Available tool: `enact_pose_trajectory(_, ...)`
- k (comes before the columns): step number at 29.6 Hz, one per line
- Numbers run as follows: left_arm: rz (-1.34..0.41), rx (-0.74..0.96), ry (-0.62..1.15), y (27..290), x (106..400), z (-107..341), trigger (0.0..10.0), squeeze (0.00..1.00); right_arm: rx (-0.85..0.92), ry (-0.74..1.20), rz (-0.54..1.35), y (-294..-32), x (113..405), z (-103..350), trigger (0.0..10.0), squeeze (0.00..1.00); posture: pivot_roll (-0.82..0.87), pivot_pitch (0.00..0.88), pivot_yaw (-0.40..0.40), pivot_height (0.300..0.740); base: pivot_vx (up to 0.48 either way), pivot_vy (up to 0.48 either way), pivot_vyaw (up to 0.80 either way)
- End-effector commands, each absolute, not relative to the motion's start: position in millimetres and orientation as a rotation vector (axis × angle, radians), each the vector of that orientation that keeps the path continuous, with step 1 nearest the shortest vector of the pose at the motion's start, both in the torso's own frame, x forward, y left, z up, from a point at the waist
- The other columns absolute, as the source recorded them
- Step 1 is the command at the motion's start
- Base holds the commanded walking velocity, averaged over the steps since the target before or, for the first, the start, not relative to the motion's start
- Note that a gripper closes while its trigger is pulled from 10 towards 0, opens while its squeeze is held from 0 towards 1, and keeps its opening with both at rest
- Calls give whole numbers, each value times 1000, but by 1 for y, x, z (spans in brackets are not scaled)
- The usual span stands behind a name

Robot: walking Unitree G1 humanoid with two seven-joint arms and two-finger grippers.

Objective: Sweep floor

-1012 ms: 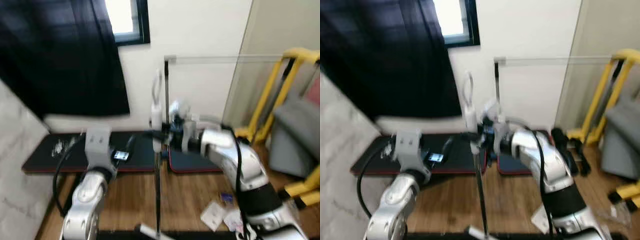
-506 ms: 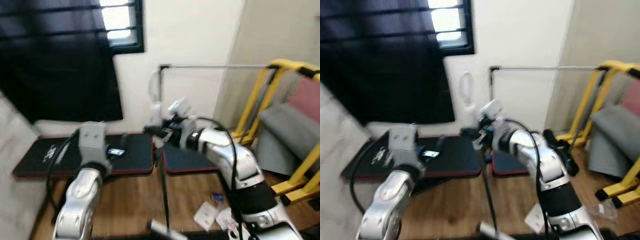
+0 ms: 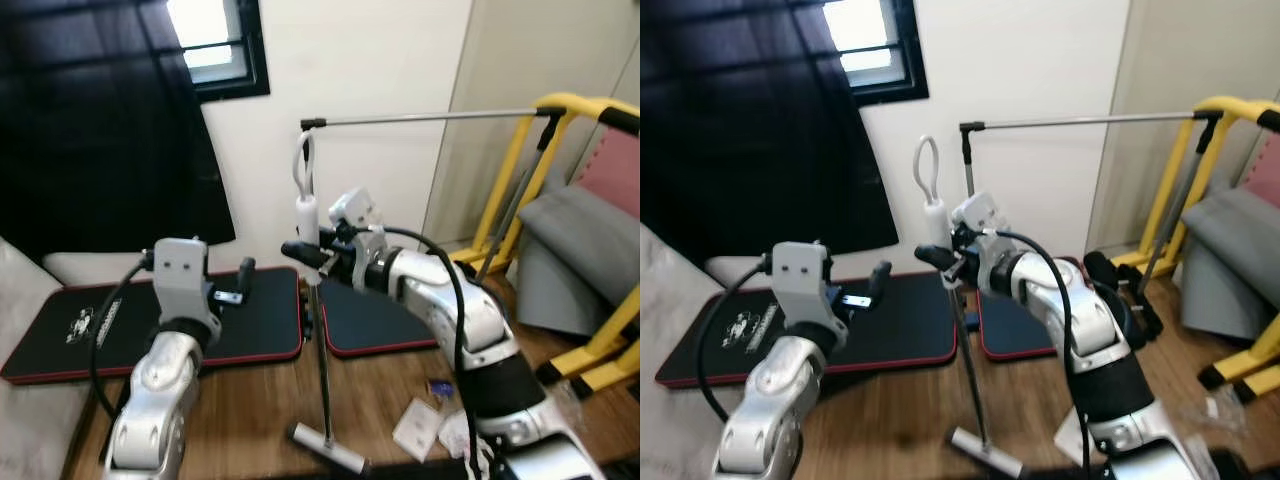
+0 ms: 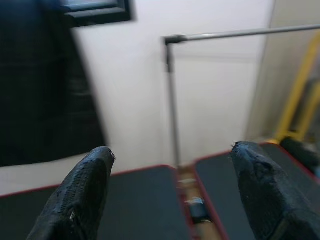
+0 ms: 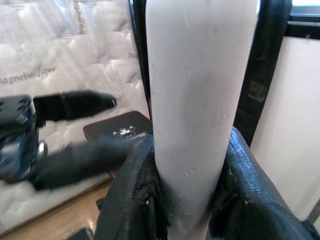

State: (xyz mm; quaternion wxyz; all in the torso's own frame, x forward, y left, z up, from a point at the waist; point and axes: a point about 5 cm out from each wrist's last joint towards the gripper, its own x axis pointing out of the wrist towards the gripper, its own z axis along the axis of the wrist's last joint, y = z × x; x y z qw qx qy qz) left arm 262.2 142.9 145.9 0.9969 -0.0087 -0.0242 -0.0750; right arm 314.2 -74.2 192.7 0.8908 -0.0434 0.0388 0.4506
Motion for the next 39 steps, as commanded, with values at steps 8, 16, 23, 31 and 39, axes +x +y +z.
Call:
enact_pose_trajectory(8,-143,-5,-48,146,260,147,10000,0,-81,8,970,-61,316,209,10000,0,-115,5,2,740,302,0,0)
enact_pose_trajectory(16,-148,-6,-47,142,254,150,10000,0,-136,34,897,-43,332,202,10000,0,-94,54,-22,740,300,0,0)
enact_pose_trajectory(23,-164,9,-34,137,247,150,10000,0,-227,59,762,-46,348,195,10000,0,-72,90,-37,740,83,0,0)
enact_pose_trajectory(31,-184,-2,-12,129,230,151,10000,0,-184,44,568,-46,368,200,10000,0,-48,171,-46,740,0,0,0)
enact_pose_trajectory(39,-188,-26,18,122,210,151,10000,0,-188,-59,261,-50,390,220,10000,0,-26,213,-62,740,0,0,0)
